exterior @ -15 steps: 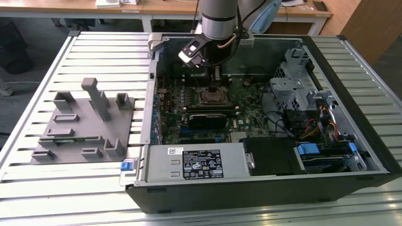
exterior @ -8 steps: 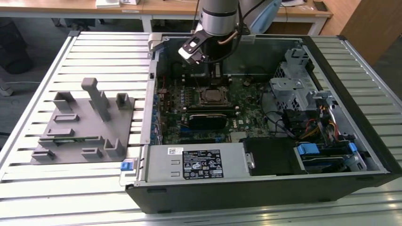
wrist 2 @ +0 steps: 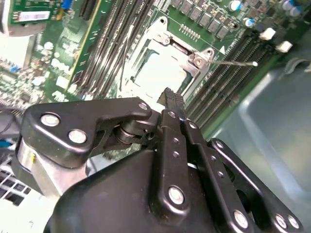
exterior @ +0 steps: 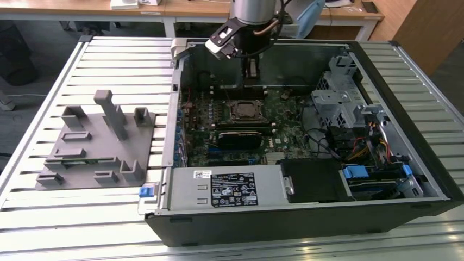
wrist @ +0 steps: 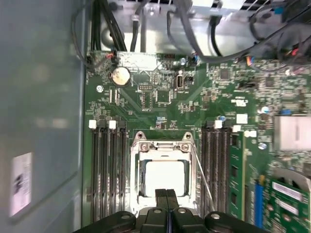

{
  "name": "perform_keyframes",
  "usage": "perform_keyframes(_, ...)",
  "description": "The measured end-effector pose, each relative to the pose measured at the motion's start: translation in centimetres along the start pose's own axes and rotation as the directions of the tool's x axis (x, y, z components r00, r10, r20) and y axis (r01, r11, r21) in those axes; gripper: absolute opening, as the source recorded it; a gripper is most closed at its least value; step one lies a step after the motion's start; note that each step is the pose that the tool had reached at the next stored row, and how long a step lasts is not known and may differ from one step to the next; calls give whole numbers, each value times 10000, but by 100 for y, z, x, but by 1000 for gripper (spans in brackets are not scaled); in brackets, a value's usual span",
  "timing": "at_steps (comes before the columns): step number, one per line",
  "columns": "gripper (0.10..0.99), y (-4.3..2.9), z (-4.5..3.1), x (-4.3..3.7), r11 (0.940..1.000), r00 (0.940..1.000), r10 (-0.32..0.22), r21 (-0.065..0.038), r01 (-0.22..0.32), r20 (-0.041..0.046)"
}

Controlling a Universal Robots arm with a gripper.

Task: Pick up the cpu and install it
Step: 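Install the first cpu locking lever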

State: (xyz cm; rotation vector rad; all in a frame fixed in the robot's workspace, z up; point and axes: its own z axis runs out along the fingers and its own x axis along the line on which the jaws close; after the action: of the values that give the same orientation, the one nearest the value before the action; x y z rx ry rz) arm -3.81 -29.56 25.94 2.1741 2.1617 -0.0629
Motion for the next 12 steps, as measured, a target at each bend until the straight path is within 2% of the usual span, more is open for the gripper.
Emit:
perform_keyframes(3,122,3,-124,-10,10000,10000,0,-1,0,-1)
perform_keyframes(4,122,4,-145,-12,10000,10000,-1,-2,1,-1)
perform_keyframes(6,122,4,-149,-12,10000,10000,-80,-12,80,-5)
perform_keyframes(8,122,4,-149,-12,9991,9991,-429,-39,429,-12)
perform_keyframes(12,122,4,-149,-12,9933,9934,-1149,-99,1148,-24)
